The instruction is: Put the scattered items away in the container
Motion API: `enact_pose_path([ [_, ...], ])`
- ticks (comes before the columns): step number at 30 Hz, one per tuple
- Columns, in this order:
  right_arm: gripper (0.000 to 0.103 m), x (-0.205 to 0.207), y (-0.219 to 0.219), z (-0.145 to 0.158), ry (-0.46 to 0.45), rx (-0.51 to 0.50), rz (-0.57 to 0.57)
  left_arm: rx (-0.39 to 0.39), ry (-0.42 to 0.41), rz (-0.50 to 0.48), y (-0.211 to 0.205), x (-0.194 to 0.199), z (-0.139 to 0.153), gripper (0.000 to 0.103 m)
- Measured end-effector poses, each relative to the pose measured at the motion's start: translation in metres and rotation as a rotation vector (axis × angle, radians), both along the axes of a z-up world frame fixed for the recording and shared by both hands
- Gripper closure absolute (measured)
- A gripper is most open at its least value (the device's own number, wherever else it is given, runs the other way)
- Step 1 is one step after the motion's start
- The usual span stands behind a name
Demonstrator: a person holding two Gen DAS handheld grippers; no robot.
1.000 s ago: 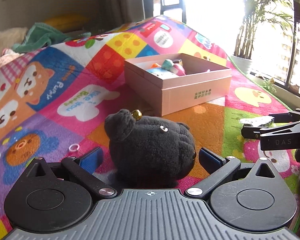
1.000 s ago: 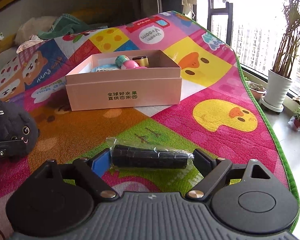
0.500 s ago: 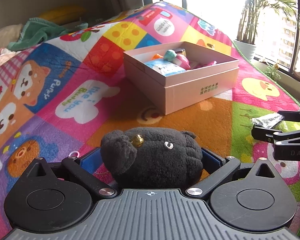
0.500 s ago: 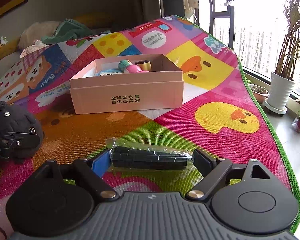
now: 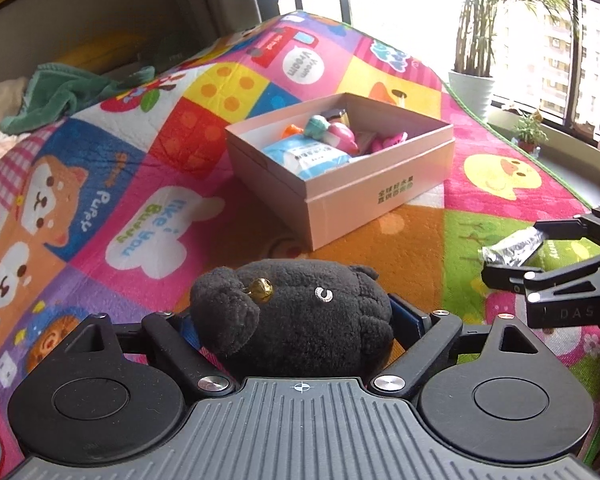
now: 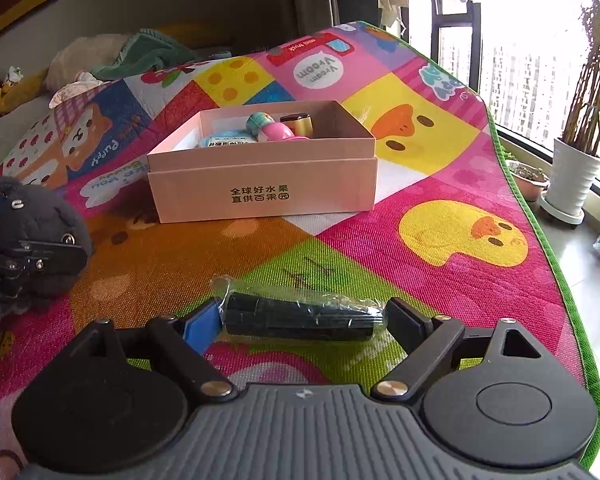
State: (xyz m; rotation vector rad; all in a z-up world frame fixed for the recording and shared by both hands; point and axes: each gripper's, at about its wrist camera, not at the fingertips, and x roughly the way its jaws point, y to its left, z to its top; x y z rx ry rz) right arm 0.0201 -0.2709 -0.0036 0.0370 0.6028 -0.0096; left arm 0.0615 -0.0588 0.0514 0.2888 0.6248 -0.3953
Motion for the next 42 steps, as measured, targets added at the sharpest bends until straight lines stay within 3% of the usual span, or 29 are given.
enact_pose_path([
  [5,0.015,-0.006,-0.017,0.029,-0.043,0.021,0.029,-0.075,-0.072,0.000,-0.003,0.019,0.045,0.011],
  [13,0.015,-0.005,-0.043,0.093,-0.204,0.010,0.003,-0.164,-0.210,-0.069,-0.025,0.063,0.110,0.011],
  [18,0.015,0.011,-0.032,0.105,-0.255,-0.066,0.045,-0.308,-0.133,-0.119,-0.042,0.111,0.121,0.011],
  [25,0.015,0.041,-0.017,0.084,-0.184,-0.063,0.090,-0.423,-0.015,-0.174,-0.054,0.148,0.093,0.007],
  [30,0.015,0.054,-0.017,0.065,-0.118,-0.083,0.080,-0.442,0.029,-0.090,-0.025,0.149,0.064,0.003],
  [33,0.015,0.060,-0.020,0.061,-0.097,-0.090,0.056,-0.425,0.020,-0.046,-0.007,0.131,0.047,0.001],
  [37,0.015,0.067,-0.023,0.060,-0.070,-0.088,0.036,-0.330,-0.054,0.003,0.001,0.091,0.023,0.001],
  [42,0.015,0.082,-0.017,0.072,-0.046,-0.083,0.048,-0.335,-0.004,-0.028,-0.003,0.055,-0.007,0.000],
])
